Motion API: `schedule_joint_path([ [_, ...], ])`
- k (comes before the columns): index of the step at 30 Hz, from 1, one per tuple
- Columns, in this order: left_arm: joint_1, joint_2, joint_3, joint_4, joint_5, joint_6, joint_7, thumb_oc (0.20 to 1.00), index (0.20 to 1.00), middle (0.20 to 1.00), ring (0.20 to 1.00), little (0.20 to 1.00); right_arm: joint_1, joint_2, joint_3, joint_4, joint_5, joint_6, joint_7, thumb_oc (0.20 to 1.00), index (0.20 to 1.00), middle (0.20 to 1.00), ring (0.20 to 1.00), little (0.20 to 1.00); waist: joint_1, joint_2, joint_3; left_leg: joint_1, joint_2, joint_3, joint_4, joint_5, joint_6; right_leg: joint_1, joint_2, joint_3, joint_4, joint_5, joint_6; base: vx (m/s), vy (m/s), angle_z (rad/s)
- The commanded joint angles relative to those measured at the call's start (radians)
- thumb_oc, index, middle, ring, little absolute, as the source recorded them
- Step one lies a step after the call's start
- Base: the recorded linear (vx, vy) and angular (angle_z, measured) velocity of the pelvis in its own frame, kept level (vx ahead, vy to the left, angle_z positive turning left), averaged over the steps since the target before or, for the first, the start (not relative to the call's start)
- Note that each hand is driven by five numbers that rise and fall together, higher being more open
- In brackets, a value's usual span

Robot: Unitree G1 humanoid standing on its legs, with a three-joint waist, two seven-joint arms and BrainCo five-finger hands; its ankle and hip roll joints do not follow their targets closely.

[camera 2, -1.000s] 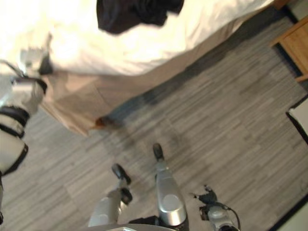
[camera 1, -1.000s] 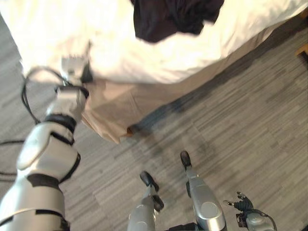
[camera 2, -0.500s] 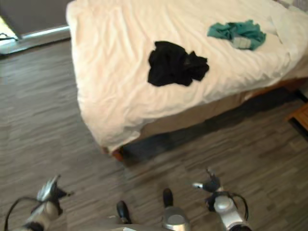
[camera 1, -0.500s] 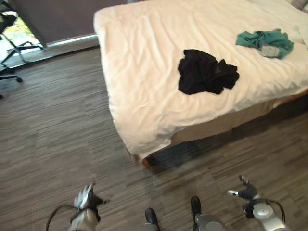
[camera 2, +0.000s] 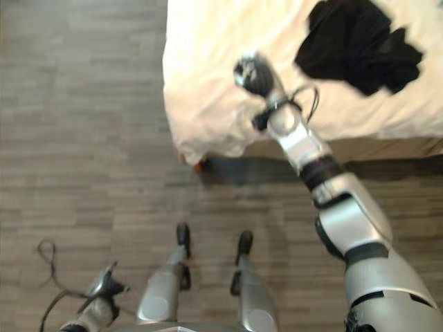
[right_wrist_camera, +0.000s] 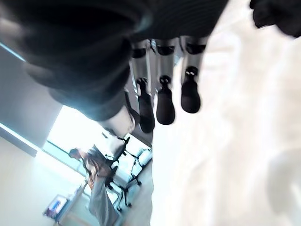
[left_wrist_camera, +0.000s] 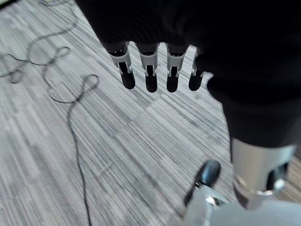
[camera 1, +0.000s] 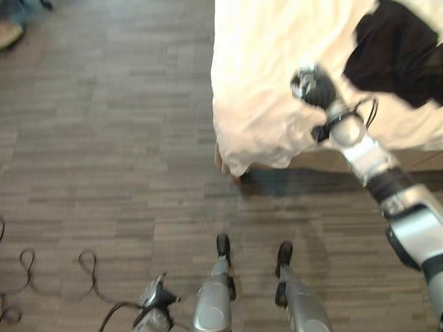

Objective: Tidy up the quilt and then pick up the clothes from the bed and put them into the laundry hamper.

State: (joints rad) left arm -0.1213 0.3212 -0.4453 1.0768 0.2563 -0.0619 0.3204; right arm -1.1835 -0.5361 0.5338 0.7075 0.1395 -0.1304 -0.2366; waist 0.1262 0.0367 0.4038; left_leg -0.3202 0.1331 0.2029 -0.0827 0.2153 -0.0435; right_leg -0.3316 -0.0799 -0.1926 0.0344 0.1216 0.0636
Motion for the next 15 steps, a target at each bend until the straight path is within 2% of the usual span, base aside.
schedule_joint_path([
  [1, -0.098, 0.017, -0.067, -0.014, 0.012, -0.033, 0.000, 1.000, 1.000, 1.000, 1.000, 1.000, -0.033, 0.007, -0.028, 0.069, 0.127, -0.018, -0.039, 0.200, 0.200, 0.200, 0.200, 0.200, 0.034, -0.018, 0.093, 0.059, 0.022, -0.007, -0.005, -0.089, -0.096, 0.000, -0.074, 0.030, 0.038, -0.113, 0.117, -0.12, -0.005, 0.46],
  [2, -0.118, -0.010, -0.071, -0.019, -0.028, -0.034, -0.005, 1.000, 1.000, 1.000, 1.000, 1.000, -0.028, 0.052, -0.033, 0.140, 0.151, -0.013, -0.034, 0.200, 0.200, 0.200, 0.200, 0.200, 0.047, 0.010, 0.109, 0.024, 0.017, -0.019, -0.005, -0.081, -0.097, -0.033, -0.079, 0.015, 0.052, -0.117, 0.116, -0.07, 0.000, 0.32],
  [3, -0.118, -0.010, -0.071, -0.019, -0.028, -0.034, -0.005, 1.000, 1.000, 1.000, 1.000, 1.000, -0.028, 0.051, -0.033, 0.140, 0.151, -0.013, -0.034, 0.200, 0.200, 0.200, 0.200, 0.200, 0.047, 0.010, 0.106, 0.020, 0.017, -0.019, -0.005, -0.079, -0.097, -0.036, -0.079, 0.015, 0.050, -0.114, 0.116, -0.08, 0.005, 0.32],
  [5, -0.119, -0.035, -0.059, -0.012, -0.068, -0.033, -0.004, 1.000, 1.000, 1.000, 1.000, 1.000, 0.014, 0.119, -0.022, 0.189, 0.140, 0.004, -0.014, 0.200, 0.200, 0.200, 0.200, 0.200, 0.056, 0.028, 0.115, 0.015, 0.013, -0.024, -0.005, -0.078, -0.094, -0.042, -0.082, 0.006, 0.062, -0.122, 0.113, -0.02, 0.033, 0.24],
  [6, -0.109, -0.066, -0.019, 0.012, -0.143, -0.030, -0.022, 1.000, 1.000, 1.000, 1.000, 1.000, 0.110, 0.217, -0.030, 0.231, 0.162, 0.024, 0.029, 0.200, 0.200, 0.200, 0.200, 0.200, 0.058, 0.039, 0.113, 0.024, 0.010, -0.027, -0.005, -0.080, -0.090, -0.036, -0.084, 0.008, 0.069, -0.127, 0.111, 0.00, 0.040, 0.13],
  [8, -0.107, -0.077, 0.007, 0.032, -0.172, -0.029, -0.023, 1.000, 1.000, 1.000, 1.000, 1.000, 0.154, 0.251, -0.030, 0.243, 0.165, 0.031, 0.050, 0.200, 0.200, 0.200, 0.200, 0.200, 0.056, 0.042, 0.111, 0.028, 0.009, -0.028, -0.005, -0.082, -0.089, -0.030, -0.085, 0.008, 0.072, -0.131, 0.109, 0.00, 0.018, 0.02],
  [9, -0.110, -0.093, 0.048, 0.091, -0.206, -0.013, -0.016, 1.000, 1.000, 1.000, 1.000, 1.000, 0.304, 0.356, 0.016, 0.216, 0.160, 0.043, 0.114, 0.200, 0.200, 0.200, 0.200, 0.200, 0.049, 0.042, 0.103, 0.042, 0.009, -0.031, -0.005, -0.086, -0.089, -0.018, -0.087, 0.007, 0.079, -0.140, 0.104, 0.00, 0.000, 0.00],
  [11, -0.110, -0.098, 0.060, 0.109, -0.213, -0.010, -0.007, 1.000, 1.000, 1.000, 1.000, 1.000, 0.361, 0.388, 0.044, 0.192, 0.168, 0.041, 0.146, 0.200, 0.200, 0.200, 0.200, 0.200, 0.046, 0.041, 0.098, 0.050, 0.009, -0.035, -0.005, -0.090, -0.089, -0.010, -0.088, 0.007, 0.086, -0.147, 0.101, 0.04, 0.003, 0.01],
  [12, -0.114, -0.099, 0.066, 0.120, -0.205, -0.007, -0.001, 1.000, 1.000, 1.000, 1.000, 1.000, 0.455, 0.424, 0.105, 0.102, 0.210, 0.032, 0.224, 0.200, 0.200, 0.200, 0.200, 0.200, 0.037, 0.034, 0.088, 0.072, 0.009, -0.037, -0.005, -0.096, -0.090, 0.008, -0.091, 0.006, 0.097, -0.157, 0.100, 0.04, -0.010, 0.01],
  [13, -0.114, -0.099, 0.066, 0.120, -0.205, -0.007, -0.001, 1.000, 1.000, 1.000, 1.000, 1.000, 0.455, 0.424, 0.106, 0.101, 0.210, 0.032, 0.224, 0.200, 0.200, 0.200, 0.200, 0.200, 0.037, 0.035, 0.088, 0.073, 0.009, -0.038, -0.005, -0.096, -0.090, 0.008, -0.092, 0.006, 0.097, -0.157, 0.100, 0.08, -0.031, 0.12],
  [14, -0.111, -0.090, 0.060, 0.104, -0.190, -0.009, -0.009, 1.000, 1.000, 1.000, 1.000, 1.000, 0.498, 0.415, 0.166, -0.067, 0.272, -0.002, 0.274, 0.200, 0.200, 0.200, 0.200, 0.200, 0.028, 0.022, 0.072, 0.113, 0.011, -0.037, -0.005, -0.108, -0.092, 0.042, -0.093, 0.008, 0.096, -0.165, 0.100, 0.05, -0.018, 0.11],
  [15, -0.111, -0.090, 0.060, 0.104, -0.190, -0.009, -0.009, 1.000, 1.000, 1.000, 1.000, 1.000, 0.498, 0.415, 0.166, -0.068, 0.272, -0.001, 0.274, 0.200, 0.200, 0.200, 0.200, 0.200, 0.028, 0.022, 0.070, 0.110, 0.012, -0.037, -0.005, -0.107, -0.092, 0.040, -0.092, 0.007, 0.094, -0.163, 0.100, 0.06, -0.026, 0.12],
])
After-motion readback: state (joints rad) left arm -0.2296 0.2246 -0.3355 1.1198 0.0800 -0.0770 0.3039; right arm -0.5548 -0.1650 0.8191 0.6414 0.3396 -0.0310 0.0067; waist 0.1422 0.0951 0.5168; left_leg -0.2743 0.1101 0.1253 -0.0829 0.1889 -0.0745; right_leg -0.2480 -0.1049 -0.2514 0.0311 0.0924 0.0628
